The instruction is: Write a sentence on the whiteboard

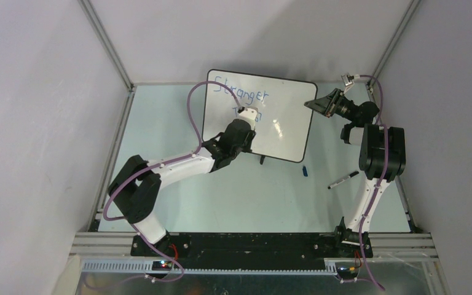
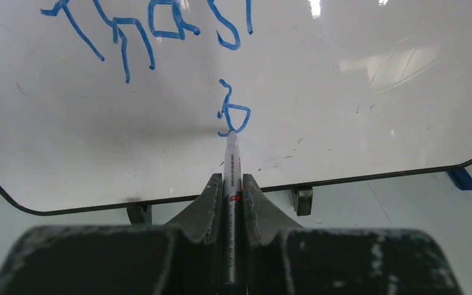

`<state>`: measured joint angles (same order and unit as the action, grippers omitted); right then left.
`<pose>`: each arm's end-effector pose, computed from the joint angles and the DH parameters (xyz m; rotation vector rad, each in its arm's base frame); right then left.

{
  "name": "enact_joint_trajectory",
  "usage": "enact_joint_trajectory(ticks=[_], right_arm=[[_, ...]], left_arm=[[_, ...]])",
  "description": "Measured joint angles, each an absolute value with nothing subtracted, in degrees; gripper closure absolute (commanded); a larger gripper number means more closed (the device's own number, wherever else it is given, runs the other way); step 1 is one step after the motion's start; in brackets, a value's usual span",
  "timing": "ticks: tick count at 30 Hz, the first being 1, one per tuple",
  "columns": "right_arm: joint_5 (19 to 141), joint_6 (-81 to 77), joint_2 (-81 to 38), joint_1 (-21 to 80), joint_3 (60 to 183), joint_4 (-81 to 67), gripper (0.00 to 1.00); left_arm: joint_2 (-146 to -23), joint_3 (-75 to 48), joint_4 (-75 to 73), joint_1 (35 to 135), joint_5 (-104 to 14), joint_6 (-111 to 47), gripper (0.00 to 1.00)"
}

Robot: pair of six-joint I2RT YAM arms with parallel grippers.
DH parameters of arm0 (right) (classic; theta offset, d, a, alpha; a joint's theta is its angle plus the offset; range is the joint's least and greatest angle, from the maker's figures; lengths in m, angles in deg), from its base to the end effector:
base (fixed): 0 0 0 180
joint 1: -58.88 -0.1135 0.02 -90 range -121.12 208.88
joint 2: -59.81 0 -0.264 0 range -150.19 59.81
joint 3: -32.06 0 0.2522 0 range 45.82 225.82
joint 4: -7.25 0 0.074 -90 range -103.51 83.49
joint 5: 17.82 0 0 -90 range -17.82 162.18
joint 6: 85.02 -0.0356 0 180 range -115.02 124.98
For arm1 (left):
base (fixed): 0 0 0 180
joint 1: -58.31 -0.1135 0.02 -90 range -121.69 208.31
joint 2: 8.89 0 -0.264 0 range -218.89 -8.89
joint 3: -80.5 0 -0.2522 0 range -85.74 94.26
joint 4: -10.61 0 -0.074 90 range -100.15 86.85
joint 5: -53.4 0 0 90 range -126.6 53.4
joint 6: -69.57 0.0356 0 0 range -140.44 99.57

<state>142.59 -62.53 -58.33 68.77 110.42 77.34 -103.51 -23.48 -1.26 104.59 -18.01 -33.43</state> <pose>0.4121 -0.0378 0.2283 -0.3314 1.5352 1.4448 0.2661 -0.2618 0.2416 0.4083 2.0449 -0.2919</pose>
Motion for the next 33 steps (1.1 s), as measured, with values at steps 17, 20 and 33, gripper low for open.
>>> enact_joint_trajectory(ticks=[17, 20, 33], right_arm=[[142.6, -63.0, -58.3, 68.9, 110.4, 77.3, 1.00], [142.6, -63.0, -58.3, 68.9, 110.4, 77.3, 1.00], [142.6, -63.0, -58.3, 68.9, 110.4, 77.3, 1.00]], left_arm=[[-101.1, -27.2, 1.7, 104.6, -19.7, -33.5, 1.00], [-99.4, -28.8, 3.2, 104.7, -20.9, -33.5, 1.00], [-98.9, -28.0, 6.6, 104.7, -23.5, -33.5, 1.00]])
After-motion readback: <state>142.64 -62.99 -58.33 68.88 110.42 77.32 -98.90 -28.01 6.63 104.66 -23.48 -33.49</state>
